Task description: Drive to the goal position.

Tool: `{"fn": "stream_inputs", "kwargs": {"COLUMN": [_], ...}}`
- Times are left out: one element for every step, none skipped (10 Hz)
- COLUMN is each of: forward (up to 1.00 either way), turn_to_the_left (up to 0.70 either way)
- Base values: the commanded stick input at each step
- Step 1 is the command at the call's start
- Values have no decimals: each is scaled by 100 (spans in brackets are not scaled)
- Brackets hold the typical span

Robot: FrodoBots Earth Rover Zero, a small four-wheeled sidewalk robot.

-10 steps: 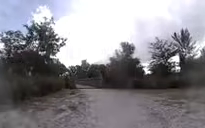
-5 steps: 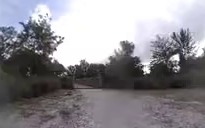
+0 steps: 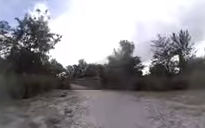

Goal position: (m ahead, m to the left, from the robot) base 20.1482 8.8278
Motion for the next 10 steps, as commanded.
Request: {"fn": "stream_inputs", "kwargs": {"forward": [70, 70, 70, 70, 70, 70, 70, 70, 70, 70], "turn_to_the_left": [0, 0, 0, 0, 0, 0, 0, 0, 0, 0]}}
